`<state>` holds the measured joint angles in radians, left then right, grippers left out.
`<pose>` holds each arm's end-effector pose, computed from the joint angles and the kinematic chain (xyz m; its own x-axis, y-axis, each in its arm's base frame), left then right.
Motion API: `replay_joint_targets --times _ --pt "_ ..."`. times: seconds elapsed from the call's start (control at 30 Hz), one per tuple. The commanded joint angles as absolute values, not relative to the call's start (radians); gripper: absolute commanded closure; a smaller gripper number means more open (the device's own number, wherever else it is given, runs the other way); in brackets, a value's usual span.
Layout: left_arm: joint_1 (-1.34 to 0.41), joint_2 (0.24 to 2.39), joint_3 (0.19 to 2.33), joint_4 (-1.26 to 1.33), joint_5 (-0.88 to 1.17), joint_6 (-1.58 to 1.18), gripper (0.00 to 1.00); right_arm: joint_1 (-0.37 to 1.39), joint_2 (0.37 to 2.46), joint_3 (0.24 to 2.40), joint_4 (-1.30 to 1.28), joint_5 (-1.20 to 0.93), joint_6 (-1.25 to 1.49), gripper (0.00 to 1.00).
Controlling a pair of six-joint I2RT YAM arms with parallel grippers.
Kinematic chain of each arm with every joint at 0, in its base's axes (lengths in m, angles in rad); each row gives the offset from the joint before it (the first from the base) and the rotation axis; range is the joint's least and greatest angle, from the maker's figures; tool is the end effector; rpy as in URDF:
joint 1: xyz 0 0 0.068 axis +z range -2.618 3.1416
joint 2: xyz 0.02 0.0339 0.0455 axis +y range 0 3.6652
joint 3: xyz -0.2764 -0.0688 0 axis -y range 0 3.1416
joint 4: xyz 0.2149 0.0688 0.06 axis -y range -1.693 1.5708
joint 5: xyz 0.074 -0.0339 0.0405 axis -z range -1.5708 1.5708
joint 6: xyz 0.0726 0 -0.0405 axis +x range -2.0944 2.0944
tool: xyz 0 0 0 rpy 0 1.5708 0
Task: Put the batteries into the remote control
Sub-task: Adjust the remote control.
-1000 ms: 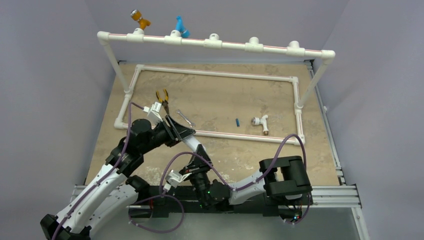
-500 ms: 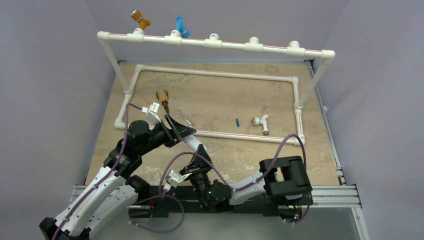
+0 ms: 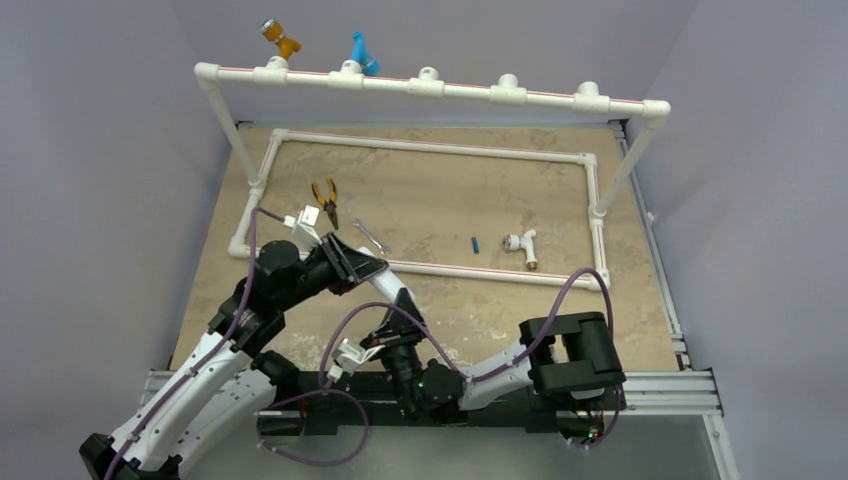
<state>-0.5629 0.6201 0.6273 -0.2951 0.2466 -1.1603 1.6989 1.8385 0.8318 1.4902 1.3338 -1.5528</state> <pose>0.1157 -0.0940 0.2947 -0.7518 -0.5770 -0.3191 0.0653 0.4164 -0.9068 0.0266 0.3456 0.2729 0.3417 -0.8151 -0.4677 -0.0655 0.4758 -0.8771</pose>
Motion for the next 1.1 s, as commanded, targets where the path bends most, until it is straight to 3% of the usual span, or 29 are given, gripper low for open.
replay_joint_targets --times 0.0,0.1,0.2,0.27,0.37,0.43,0.63,0.77,0.9,1.07 --pt "-0.563 0.607 0.621 -0.221 0.267 -1.108 1.0 1.699 1.782 0.851 1.593 1.353 -1.538 0.75" --pt "-0.562 0.608 0.609 -0.197 0.27 -1.107 1.0 1.713 1.757 0.848 1.594 1.332 -1.521 0.42" --pt "-0.562 0.612 0.609 -0.198 0.258 -1.099 1.0 1.739 1.709 0.846 1.468 1.309 -1.394 0.27" --pt "-0.561 0.617 0.61 -0.196 0.25 -1.093 1.0 1.756 1.644 0.861 1.105 1.292 -1.178 0.25" --pt "-0.56 0.625 0.615 -0.187 0.247 -1.082 1.0 1.764 1.501 0.941 0.43 1.171 -0.615 0.23" --pt "-0.561 0.625 0.618 -0.186 0.247 -1.072 1.0 1.762 1.404 0.97 0.165 1.007 -0.331 0.09" --pt "-0.559 0.596 0.586 -0.153 0.256 -1.03 1.0 1.739 1.084 0.815 0.19 0.851 -0.086 0.06" --pt "-0.561 0.552 0.524 -0.062 0.275 -0.967 1.0 1.634 0.938 0.762 0.106 0.655 0.193 0.05" --pt "-0.561 0.525 0.428 0.156 0.381 -0.962 1.0 1.549 0.866 0.71 0.082 0.557 0.308 0.06" --pt "-0.564 0.546 0.404 0.196 0.414 -1.004 1.0 1.52 0.911 0.719 0.055 0.532 0.359 0.06"
